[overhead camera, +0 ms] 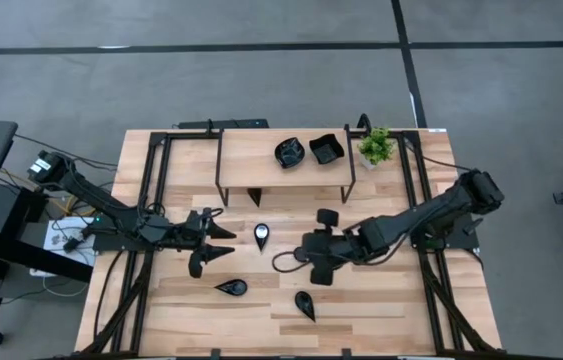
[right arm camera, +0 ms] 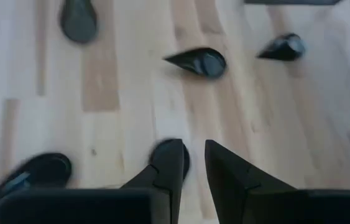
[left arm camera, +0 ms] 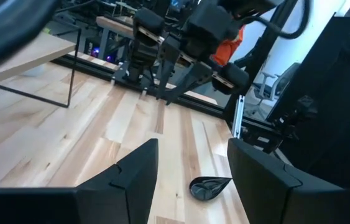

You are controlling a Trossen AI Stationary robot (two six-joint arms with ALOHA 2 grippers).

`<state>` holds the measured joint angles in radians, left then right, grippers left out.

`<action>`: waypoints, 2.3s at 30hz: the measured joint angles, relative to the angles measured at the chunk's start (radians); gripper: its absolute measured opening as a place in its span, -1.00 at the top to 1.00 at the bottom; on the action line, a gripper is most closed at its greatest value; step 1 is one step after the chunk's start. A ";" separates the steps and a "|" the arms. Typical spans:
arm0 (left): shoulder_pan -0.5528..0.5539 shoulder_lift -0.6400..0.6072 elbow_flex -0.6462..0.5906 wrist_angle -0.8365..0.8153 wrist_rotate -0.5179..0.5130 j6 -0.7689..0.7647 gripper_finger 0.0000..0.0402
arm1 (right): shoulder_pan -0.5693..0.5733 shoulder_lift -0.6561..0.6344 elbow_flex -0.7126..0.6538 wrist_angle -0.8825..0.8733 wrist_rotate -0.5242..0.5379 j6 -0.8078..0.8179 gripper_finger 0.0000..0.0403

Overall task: Pick & Place Mini shaped plates
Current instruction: Put the black drop shaped plate on the shelf

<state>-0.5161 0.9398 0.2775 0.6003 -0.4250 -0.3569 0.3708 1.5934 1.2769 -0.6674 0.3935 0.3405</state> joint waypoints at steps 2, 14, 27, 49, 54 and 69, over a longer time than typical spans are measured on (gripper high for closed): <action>0.000 0.000 0.000 0.000 0.006 -0.021 0.03 | -0.022 0.024 0.028 0.015 -0.041 -0.007 0.68; -0.020 0.024 0.000 -0.007 0.094 -0.023 0.03 | -0.087 0.129 0.041 0.205 -0.167 -0.026 0.68; -0.040 0.144 0.000 -0.009 0.093 -0.070 0.03 | -0.054 0.226 0.039 0.174 -0.392 0.121 0.68; -0.040 0.150 0.000 0.000 0.086 -0.068 0.03 | -0.071 0.280 -0.006 0.104 -0.234 0.038 0.68; -0.040 0.150 0.000 0.007 0.086 -0.068 0.03 | -0.063 0.276 -0.006 0.124 -0.232 0.028 0.68; -0.040 0.150 0.000 0.007 0.086 -0.068 0.03 | -0.048 0.318 -0.004 0.129 -0.238 0.027 0.68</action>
<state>-0.5556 1.0893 0.2775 0.6071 -0.3393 -0.4244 0.3225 1.9111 1.2727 -0.5383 0.1552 0.3672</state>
